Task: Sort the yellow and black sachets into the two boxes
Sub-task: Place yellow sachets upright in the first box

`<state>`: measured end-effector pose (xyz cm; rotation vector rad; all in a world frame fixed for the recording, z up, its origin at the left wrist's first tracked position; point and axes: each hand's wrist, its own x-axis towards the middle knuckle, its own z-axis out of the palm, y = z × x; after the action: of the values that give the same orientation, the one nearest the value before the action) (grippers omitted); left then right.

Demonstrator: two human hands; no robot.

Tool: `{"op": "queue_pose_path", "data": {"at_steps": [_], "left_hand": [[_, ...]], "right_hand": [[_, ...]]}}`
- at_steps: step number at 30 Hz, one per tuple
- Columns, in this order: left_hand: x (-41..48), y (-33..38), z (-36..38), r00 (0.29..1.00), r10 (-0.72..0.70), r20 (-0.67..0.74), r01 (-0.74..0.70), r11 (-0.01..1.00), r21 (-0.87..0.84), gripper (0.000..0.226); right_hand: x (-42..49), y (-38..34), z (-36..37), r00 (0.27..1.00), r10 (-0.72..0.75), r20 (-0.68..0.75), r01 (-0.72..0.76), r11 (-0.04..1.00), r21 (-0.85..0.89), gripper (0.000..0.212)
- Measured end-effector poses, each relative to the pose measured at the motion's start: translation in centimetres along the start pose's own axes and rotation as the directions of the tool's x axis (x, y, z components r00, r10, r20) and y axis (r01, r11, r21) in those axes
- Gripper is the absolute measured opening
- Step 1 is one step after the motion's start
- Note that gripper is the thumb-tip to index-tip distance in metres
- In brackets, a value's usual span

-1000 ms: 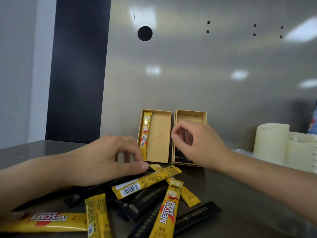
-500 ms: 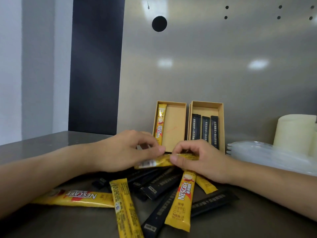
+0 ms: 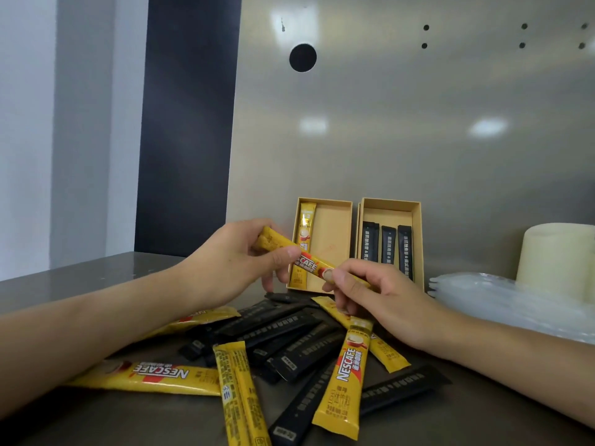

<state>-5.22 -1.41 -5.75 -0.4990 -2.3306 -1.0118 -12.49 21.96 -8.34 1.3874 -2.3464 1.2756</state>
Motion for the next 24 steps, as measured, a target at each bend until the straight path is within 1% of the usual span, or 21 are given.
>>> {"op": "queue_pose_path", "data": {"at_steps": [4, 7, 9, 12, 14, 17, 18, 21, 24], "left_hand": [[0.4, -0.2, -0.5, 0.995, -0.067, -0.074, 0.061, 0.995, -0.079, 0.035], [0.5, -0.4, -0.8, 0.993, -0.082, -0.087, 0.068, 0.985, -0.157, 0.045], [0.4, -0.5, -0.7, 0.991, -0.091, -0.096, 0.071, 0.979, -0.192, 0.046], [0.5, -0.4, -0.8, 0.986, -0.100, -0.136, 0.068, 0.972, -0.225, 0.040], [0.6, -0.4, -1.1, 0.981, -0.100, -0.164, 0.059, 0.970, -0.236, 0.037], [0.7, -0.4, -1.2, 0.978, -0.093, -0.185, 0.049, 0.972, -0.232, 0.034], [0.7, -0.3, -1.2, 0.978, -0.088, -0.188, 0.046, 0.975, -0.220, 0.031], [0.7, -0.3, -1.1, 0.978, -0.065, -0.196, 0.038, 0.990, -0.138, 0.024], [0.8, -0.3, -1.3, 0.977, -0.062, -0.205, 0.045, 0.995, -0.084, 0.028]], "right_hand": [[0.0, 0.0, 0.0, 1.000, -0.004, 0.011, 0.005, 0.999, -0.038, 0.049], [-0.1, -0.4, 0.2, 1.000, 0.007, 0.015, -0.007, 1.000, -0.026, 0.051], [-0.2, -0.5, 0.1, 0.999, 0.029, 0.020, -0.029, 1.000, -0.010, 0.052], [-0.3, -0.5, 0.0, 0.998, 0.049, 0.027, -0.049, 0.998, 0.033, 0.044], [-0.3, -0.5, -0.1, 0.999, 0.046, 0.029, -0.046, 0.999, 0.016, 0.034], [-0.3, -0.4, 0.0, 0.999, 0.033, 0.019, -0.032, 0.996, -0.086, 0.017], [-0.2, -0.4, 0.1, 1.000, 0.025, 0.011, -0.024, 0.993, -0.117, 0.015], [-0.1, -0.3, 0.0, 0.999, 0.021, -0.025, -0.025, 0.985, -0.171, 0.019], [0.0, -0.1, -0.1, 0.991, 0.006, -0.134, -0.027, 0.988, -0.151, 0.017]]}}
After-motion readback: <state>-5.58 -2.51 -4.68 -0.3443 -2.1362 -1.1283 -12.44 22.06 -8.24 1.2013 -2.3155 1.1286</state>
